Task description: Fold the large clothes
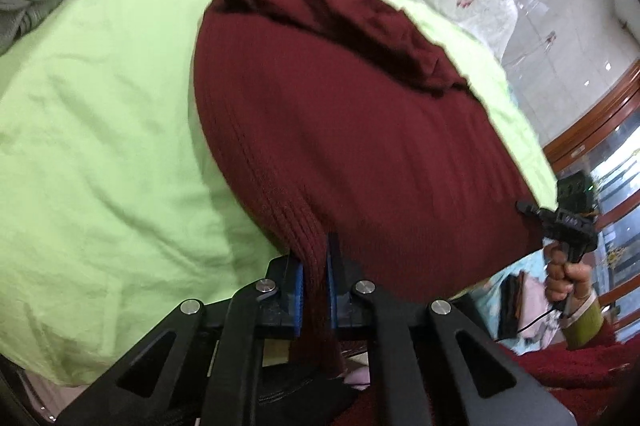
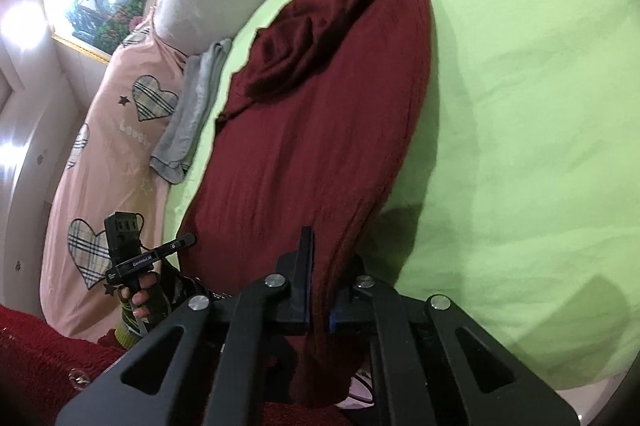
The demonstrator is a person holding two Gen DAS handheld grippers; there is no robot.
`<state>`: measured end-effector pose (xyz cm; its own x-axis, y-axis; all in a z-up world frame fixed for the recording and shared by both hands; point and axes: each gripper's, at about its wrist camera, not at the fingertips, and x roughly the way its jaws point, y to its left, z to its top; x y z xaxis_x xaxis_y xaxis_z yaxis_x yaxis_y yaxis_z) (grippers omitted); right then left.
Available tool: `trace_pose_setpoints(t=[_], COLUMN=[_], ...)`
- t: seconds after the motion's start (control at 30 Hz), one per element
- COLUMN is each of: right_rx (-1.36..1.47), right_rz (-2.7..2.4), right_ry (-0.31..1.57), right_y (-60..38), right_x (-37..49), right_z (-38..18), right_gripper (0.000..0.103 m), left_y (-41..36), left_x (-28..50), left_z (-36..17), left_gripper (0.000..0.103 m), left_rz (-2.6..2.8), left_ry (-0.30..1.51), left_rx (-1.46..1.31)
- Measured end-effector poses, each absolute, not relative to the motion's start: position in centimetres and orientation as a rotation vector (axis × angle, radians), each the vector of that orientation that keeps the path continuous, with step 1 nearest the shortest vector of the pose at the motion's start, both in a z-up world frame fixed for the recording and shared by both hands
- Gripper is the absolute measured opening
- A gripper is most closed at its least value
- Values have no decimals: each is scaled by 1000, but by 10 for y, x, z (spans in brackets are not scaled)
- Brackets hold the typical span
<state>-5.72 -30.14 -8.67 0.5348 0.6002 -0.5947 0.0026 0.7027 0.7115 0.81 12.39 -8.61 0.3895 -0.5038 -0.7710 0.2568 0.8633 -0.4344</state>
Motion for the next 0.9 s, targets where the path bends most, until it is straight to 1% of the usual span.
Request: trace_pose_setpoints(t=[0.17,0.3,0.43,0.57,0.63,0.73,0.83,0.9], right_rx=[756,764,748,729,704,735,782,823], right_rz=[442,482,481,455,405,327,257,183], right_ry=[850,755,710,674,679,700,728,780], right_y=[-303,-305,-313,-326,-334,-351,-368,-380], right_x=[-49,-26,12,63,97,144,181,207], right_z=[-61,-32,-10,7,11,1,-19,-45], right_gripper=[5,5,5,5,5,5,5,5], left_y=[128,120,112,102,91,85,78,73], left_x=[12,31,65,118,155,203,259,289], left_z=[-46,-16,12,39,43,38,16,-3], left_gripper=[7,7,7,7,7,7,7,7], left_rz=[-493,-475,-473,-468,-445,-416,-345,-293], left_ry=[938,859,778,717,701,715,757,797], left_rx=[-331,-346,-351,-338,-329,-348,-352,-342])
